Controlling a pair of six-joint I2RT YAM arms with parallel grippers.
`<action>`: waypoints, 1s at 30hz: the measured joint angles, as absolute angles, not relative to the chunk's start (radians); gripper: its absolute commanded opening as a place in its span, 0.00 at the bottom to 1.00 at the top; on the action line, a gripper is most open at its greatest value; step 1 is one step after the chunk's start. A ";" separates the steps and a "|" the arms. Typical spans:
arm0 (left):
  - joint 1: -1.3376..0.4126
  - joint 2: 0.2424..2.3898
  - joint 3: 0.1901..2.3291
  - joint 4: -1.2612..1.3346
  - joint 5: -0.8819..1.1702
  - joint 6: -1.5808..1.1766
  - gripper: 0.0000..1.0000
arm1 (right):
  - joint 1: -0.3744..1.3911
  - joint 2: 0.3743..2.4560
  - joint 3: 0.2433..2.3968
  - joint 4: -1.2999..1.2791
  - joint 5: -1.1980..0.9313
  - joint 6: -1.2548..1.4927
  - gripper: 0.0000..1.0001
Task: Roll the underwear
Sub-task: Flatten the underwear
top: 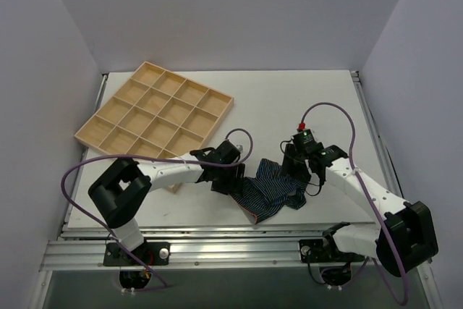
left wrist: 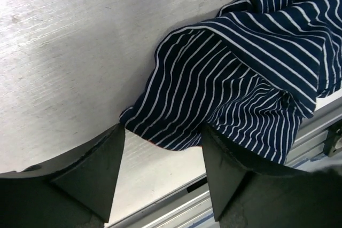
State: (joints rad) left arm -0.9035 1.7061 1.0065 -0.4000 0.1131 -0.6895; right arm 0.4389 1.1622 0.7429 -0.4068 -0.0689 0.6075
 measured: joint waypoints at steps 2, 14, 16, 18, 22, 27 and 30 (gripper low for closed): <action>-0.903 1.716 1.008 -0.389 0.119 -0.686 0.46 | 0.439 1.204 0.750 -0.413 -0.042 0.627 0.43; -0.893 1.730 1.137 -0.424 0.121 -0.627 0.02 | 0.404 1.388 0.812 -0.433 0.110 0.707 0.38; -0.891 1.712 1.163 -0.425 0.113 -0.615 0.02 | 0.395 1.438 0.825 -0.431 0.120 0.711 0.35; -0.889 1.682 1.169 -0.430 0.105 -0.607 0.03 | 0.391 1.483 0.833 -0.423 0.125 0.712 0.30; -0.888 1.635 1.169 -0.442 0.089 -0.592 0.03 | 0.385 1.544 0.836 -0.391 0.124 0.710 0.21; -0.888 1.624 1.169 -0.458 0.082 -0.578 0.02 | 0.373 1.639 0.905 -0.337 0.098 0.696 0.19; -0.888 1.611 1.168 -0.461 0.078 -0.567 0.02 | 0.368 1.710 0.979 -0.294 0.064 0.678 0.18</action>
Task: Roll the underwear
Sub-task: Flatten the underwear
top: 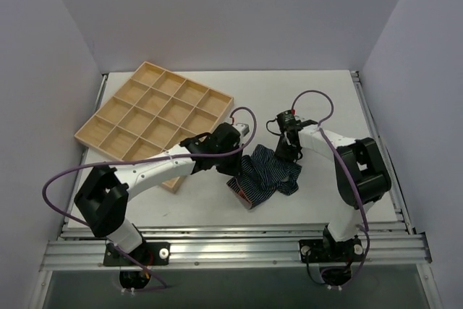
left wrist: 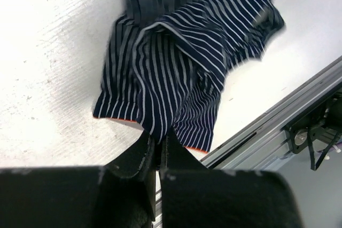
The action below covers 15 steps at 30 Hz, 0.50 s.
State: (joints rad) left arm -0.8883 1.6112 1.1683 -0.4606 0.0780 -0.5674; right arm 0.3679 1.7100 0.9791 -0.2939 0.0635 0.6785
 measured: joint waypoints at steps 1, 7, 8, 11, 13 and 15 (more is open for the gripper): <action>-0.888 1.602 1.168 -0.460 0.076 -0.565 0.02 | 0.367 1.740 1.015 -0.277 0.049 0.673 0.18; -0.888 1.550 1.167 -0.450 0.064 -0.543 0.02 | 0.366 1.975 1.305 -0.178 -0.074 0.605 0.20; -0.888 1.548 1.167 -0.441 0.064 -0.542 0.02 | 0.364 2.003 1.348 -0.178 -0.090 0.595 0.24; -0.892 1.560 1.167 -0.402 0.078 -0.543 0.03 | 0.345 2.037 1.438 -0.199 -0.131 0.575 0.35; -0.907 1.588 1.170 -0.365 0.091 -0.548 0.05 | 0.306 2.024 1.453 -0.219 -0.149 0.579 0.39; -0.932 1.636 1.180 -0.329 0.109 -0.554 0.09 | 0.238 1.985 1.426 -0.229 -0.168 0.584 0.45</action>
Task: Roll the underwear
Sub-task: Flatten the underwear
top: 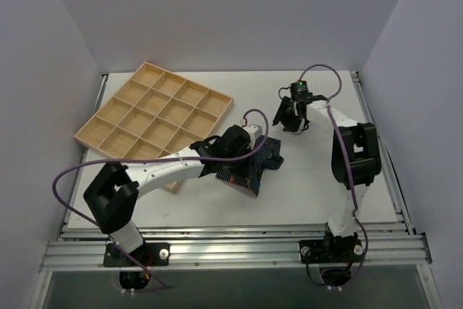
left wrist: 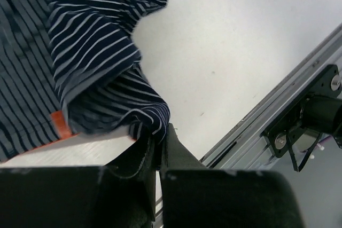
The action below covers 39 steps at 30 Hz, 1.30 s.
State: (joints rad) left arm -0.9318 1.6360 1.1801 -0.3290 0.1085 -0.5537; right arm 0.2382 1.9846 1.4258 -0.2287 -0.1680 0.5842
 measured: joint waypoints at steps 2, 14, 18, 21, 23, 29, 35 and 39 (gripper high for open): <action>-0.960 1.701 1.209 -0.308 0.134 -0.560 0.13 | 0.157 1.924 1.371 -0.246 -0.177 0.586 0.49; -1.029 1.773 1.300 -0.296 0.204 -0.516 0.63 | 0.087 1.541 1.074 -0.375 -0.197 0.564 0.54; -0.992 1.637 1.244 -0.310 0.192 -0.501 0.63 | 0.103 1.435 1.038 -0.412 -0.223 0.563 0.54; -0.931 1.535 1.179 -0.311 0.189 -0.505 0.63 | 0.172 1.324 1.000 -0.421 -0.233 0.575 0.53; -0.868 1.502 1.145 -0.323 0.184 -0.515 0.63 | 0.231 1.264 0.970 -0.421 -0.239 0.593 0.52; -0.728 1.552 1.110 -0.423 0.157 -0.522 0.63 | 0.330 1.145 0.782 -0.420 -0.239 0.691 0.48; -0.705 1.628 1.082 -0.504 0.148 -0.526 0.63 | 0.336 1.139 0.678 -0.452 -0.179 0.768 0.47; -0.703 1.639 1.072 -0.525 0.149 -0.535 0.63 | 0.336 1.144 0.676 -0.456 -0.136 0.809 0.47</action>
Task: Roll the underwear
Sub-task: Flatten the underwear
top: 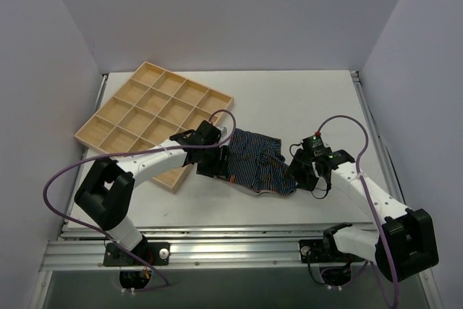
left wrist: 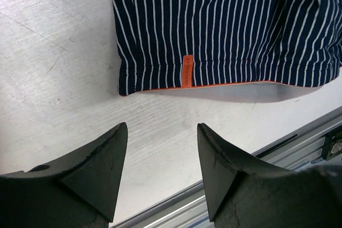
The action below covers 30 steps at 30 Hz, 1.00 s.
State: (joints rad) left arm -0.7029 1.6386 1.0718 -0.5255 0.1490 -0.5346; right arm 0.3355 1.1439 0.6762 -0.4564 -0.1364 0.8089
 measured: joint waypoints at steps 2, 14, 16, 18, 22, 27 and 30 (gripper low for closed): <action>-0.700 1.645 1.071 -0.526 0.150 -0.538 0.63 | 0.336 1.156 0.671 -0.458 -0.121 0.826 0.46; -0.670 1.684 1.002 -0.518 0.189 -0.564 0.63 | 0.336 1.169 0.603 -0.457 -0.088 0.868 0.42; -0.666 1.686 0.997 -0.513 0.195 -0.568 0.63 | 0.336 1.169 0.593 -0.448 -0.088 0.868 0.42; -0.665 1.686 0.994 -0.501 0.199 -0.570 0.63 | 0.336 1.170 0.583 -0.437 -0.088 0.867 0.42; -0.665 1.693 0.993 -0.476 0.207 -0.572 0.63 | 0.336 1.187 0.580 -0.416 -0.088 0.867 0.42; -0.665 1.702 0.994 -0.460 0.217 -0.573 0.63 | 0.336 1.213 0.575 -0.379 -0.088 0.866 0.38; -0.663 1.702 0.994 -0.460 0.217 -0.573 0.63 | 0.336 1.233 0.562 -0.356 -0.088 0.864 0.32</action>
